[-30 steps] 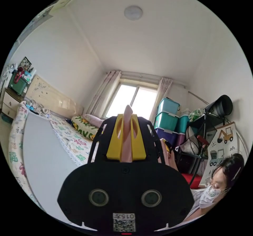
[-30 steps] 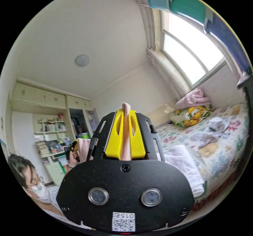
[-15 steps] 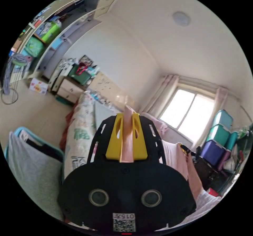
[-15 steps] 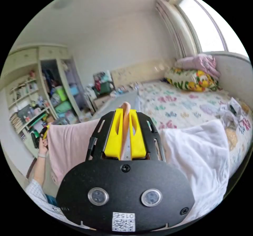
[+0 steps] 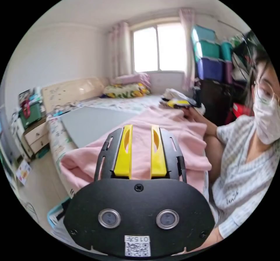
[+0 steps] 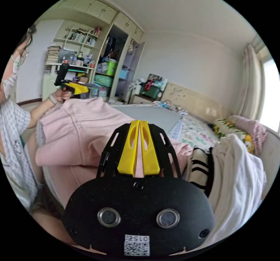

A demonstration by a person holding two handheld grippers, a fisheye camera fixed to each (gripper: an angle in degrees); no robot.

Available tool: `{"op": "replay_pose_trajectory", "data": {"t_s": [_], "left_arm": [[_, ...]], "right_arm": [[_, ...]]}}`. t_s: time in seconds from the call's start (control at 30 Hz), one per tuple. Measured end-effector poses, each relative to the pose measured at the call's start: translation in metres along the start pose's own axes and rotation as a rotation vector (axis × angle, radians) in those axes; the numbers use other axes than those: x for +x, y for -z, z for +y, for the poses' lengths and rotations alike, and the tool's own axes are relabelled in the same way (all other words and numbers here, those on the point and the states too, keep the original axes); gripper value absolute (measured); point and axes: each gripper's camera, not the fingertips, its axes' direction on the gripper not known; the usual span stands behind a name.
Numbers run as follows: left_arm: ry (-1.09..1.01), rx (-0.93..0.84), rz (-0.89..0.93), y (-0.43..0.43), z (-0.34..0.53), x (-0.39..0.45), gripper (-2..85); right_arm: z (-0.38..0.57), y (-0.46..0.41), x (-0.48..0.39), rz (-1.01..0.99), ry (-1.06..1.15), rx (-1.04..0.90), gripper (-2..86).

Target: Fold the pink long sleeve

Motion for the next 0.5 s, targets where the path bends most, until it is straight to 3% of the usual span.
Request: {"op": "replay_pose_trajectory", "data": {"t_s": [0.13,0.33,0.43,0.5], "left_arm": [[-0.126,-0.345,0.113,-0.082,-0.004,0.043,9.6],[-0.133,-0.319,0.111,-0.094,0.01,0.079,9.5],[-0.19,-0.231,0.171,-0.073,0.029,0.097,8.7],[-0.237,-0.15,0.172,-0.049,0.051,0.113,8.4]], "right_arm": [[0.015,-0.032,-0.007,-0.038,0.054,-0.106,-0.9],[0.029,-0.078,-0.004,-0.073,0.125,-0.285,1.1],[0.026,-0.073,0.04,-0.337,-0.013,-0.237,6.6],[0.026,-0.063,0.073,-0.659,-0.042,-0.209,7.5]]}}
